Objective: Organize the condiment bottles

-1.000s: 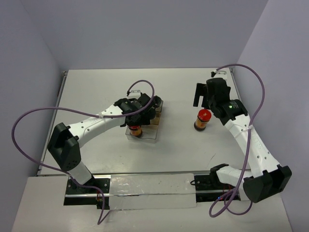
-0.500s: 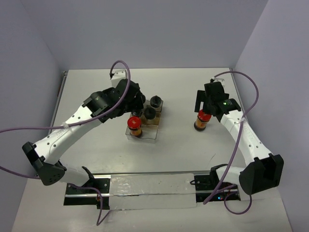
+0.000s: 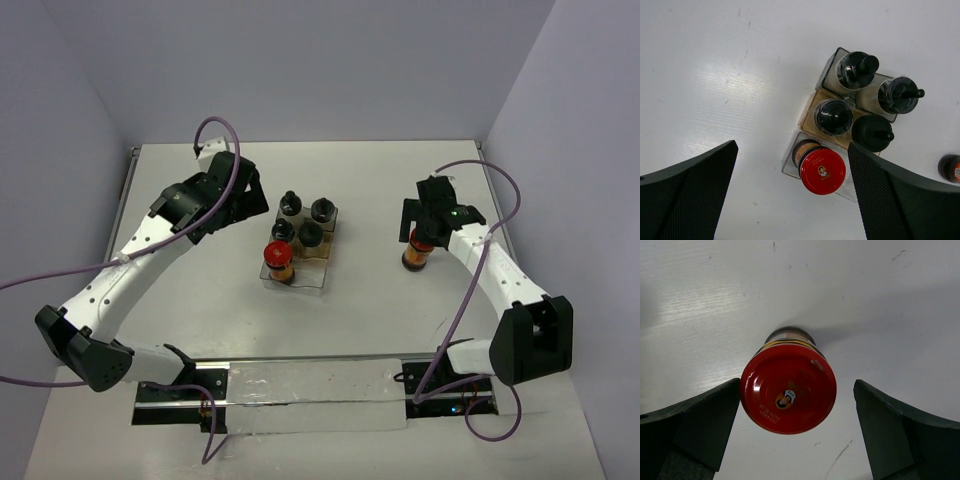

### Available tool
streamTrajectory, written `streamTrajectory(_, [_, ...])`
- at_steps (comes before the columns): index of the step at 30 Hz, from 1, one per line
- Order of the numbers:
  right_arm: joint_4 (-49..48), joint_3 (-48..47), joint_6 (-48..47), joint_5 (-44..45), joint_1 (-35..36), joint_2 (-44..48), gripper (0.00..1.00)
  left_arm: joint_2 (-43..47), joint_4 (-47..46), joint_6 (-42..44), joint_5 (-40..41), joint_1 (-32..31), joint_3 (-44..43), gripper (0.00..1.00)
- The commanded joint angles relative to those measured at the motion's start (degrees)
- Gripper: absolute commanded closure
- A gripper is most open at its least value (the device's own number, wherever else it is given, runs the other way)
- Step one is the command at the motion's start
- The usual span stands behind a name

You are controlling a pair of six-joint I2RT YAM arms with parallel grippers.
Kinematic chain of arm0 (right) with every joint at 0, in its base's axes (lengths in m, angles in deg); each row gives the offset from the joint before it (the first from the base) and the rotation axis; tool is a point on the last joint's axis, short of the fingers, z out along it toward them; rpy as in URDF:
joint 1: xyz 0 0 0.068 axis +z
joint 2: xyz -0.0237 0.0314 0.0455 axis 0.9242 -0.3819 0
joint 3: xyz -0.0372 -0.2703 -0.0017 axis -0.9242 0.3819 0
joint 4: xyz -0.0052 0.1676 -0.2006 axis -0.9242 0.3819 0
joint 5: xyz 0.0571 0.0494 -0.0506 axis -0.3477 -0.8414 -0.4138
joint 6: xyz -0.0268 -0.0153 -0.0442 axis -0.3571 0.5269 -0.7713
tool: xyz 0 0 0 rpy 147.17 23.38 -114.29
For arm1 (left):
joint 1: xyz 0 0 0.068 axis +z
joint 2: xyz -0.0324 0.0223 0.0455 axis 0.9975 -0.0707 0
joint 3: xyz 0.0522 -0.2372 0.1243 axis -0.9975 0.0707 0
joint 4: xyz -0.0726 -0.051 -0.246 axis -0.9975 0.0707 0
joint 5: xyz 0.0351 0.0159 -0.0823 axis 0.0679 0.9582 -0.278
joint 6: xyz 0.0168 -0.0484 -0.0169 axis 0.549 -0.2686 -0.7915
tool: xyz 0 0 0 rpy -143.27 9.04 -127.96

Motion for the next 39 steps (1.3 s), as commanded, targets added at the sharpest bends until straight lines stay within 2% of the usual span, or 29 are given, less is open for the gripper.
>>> streamTrajectory(1, [-3.06,1.22,-0.06,-2.20,-0.95,-0.39,0.00,1.95,-2.69,1.37,-1.41,0.58,1.32,0.01])
streamTrajectory(9, [-4.48,1.58,-0.06,-3.72,-1.03,-1.39,0.00,0.58,-3.50,1.26,-2.00,1.02,3.08,0.01])
streamTrajectory(19, [-5.46,2.22,-0.06,-4.03,-0.98,-1.34,0.07,-0.20,-2.99,2.37,-0.85,1.48,2.83,0.00])
streamTrajectory(26, [-5.83,3.07,-0.06,-3.48,-0.95,-0.98,0.23,-1.01,-2.71,2.31,-0.84,1.71,1.84,0.00])
streamTrajectory(32, [-6.25,3.38,-0.06,-3.21,-1.04,-0.88,0.42,-0.93,-2.29,2.66,0.18,1.80,1.42,0.00])
streamTrajectory(36, [-5.12,1.79,-0.06,-2.52,-0.95,1.00,0.59,-1.10,-2.29,2.74,0.26,1.80,1.25,0.01])
streamTrajectory(39, [-2.20,-1.02,-0.06,-1.21,-0.61,2.32,0.64,-1.03,-2.31,2.88,0.76,1.89,1.25,0.00])
